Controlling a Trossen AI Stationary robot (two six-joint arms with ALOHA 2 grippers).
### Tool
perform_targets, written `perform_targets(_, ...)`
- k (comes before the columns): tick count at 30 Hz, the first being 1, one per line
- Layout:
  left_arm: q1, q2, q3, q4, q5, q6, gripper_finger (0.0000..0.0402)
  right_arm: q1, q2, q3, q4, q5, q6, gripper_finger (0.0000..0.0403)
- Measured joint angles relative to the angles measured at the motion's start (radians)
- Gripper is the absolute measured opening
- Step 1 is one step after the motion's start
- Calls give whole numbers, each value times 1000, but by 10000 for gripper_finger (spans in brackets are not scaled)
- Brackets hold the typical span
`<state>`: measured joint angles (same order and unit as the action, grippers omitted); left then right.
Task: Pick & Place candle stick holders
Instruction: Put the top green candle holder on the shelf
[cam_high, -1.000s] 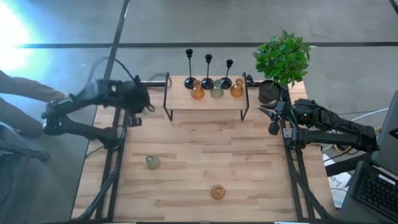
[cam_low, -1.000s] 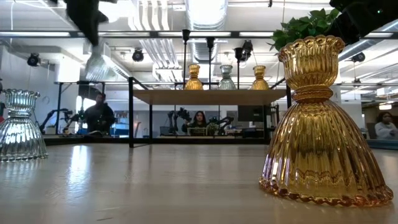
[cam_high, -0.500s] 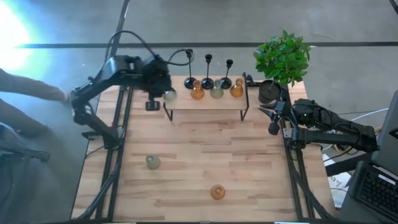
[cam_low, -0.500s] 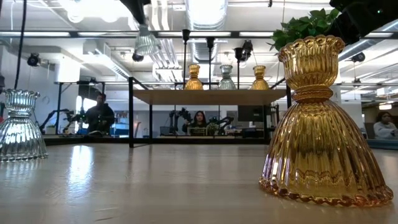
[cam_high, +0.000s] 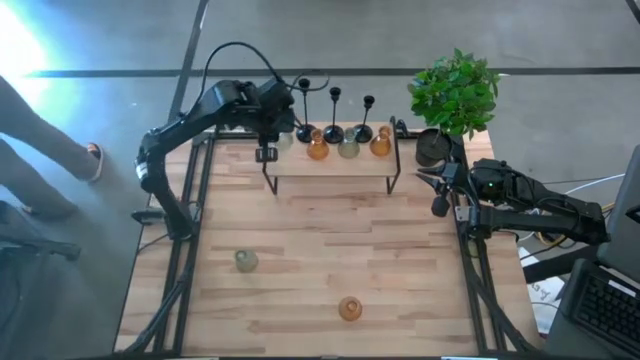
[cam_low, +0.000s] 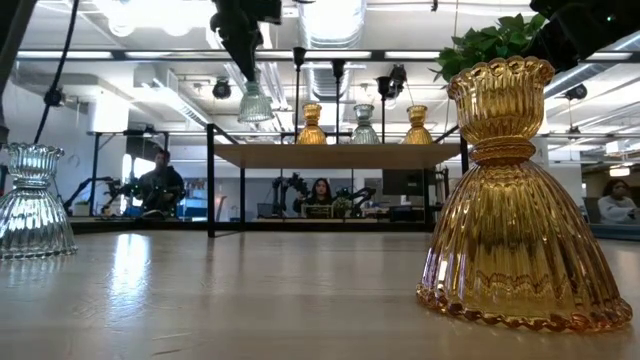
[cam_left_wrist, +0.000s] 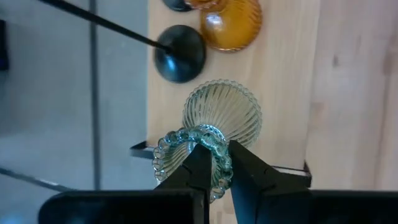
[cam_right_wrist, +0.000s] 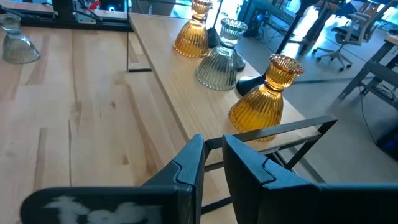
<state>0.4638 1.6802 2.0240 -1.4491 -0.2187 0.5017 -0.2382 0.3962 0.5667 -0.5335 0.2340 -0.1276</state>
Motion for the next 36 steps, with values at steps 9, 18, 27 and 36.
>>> perform_targets(9,28,49,-1,21,38,31,35,0,0,0,0,0,0,52)
perform_targets(18,55,56,-41,28,38,41,35,0,0,0,0,0,0,52)
perform_targets(27,62,56,-93,73,42,57,35,0,0,0,0,0,0,52)
perform_targets(36,67,55,-115,114,51,68,35,0,0,0,0,0,0,52)
